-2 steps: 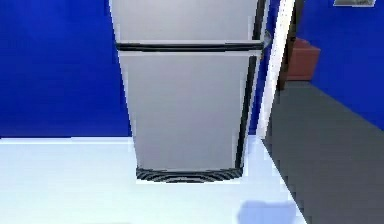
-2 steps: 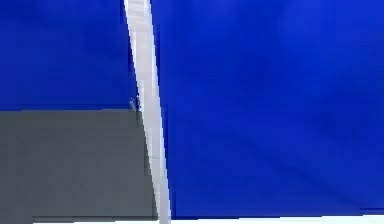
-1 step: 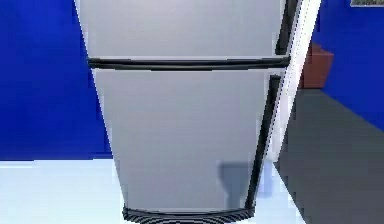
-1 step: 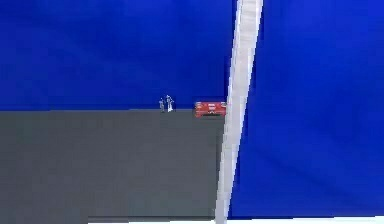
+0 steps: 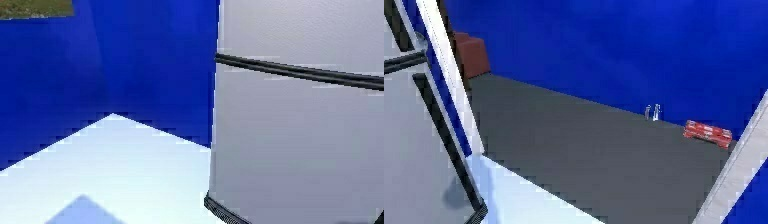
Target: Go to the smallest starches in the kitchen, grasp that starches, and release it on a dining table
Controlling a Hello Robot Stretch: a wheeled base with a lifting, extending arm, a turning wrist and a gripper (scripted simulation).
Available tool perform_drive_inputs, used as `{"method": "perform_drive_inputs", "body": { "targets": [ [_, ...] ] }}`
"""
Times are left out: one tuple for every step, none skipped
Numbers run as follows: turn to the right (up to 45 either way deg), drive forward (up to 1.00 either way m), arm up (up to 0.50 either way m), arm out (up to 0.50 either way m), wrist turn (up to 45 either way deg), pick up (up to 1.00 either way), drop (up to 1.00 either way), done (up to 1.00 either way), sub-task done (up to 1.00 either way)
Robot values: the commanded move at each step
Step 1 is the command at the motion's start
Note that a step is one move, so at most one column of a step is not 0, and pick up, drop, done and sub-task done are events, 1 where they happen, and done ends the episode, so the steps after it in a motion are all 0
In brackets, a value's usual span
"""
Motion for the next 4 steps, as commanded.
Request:
{"method": "perform_drive_inputs", "body": {
  "targets": [
    [0.0,0.5,0.0,0.0,0.0,0.0,0.0,0.0,0.0],
    [-45.0,0.0,0.0,0.0,0.0,0.0,0.0,0.0,0.0],
    [-12.0,0.0,0.0,0.0,0.0,0.0,0.0,0.0,0.0],
    [0.0,1.0,0.0,0.0,0.0,0.0,0.0,0.0,0.0]
  ]
}}
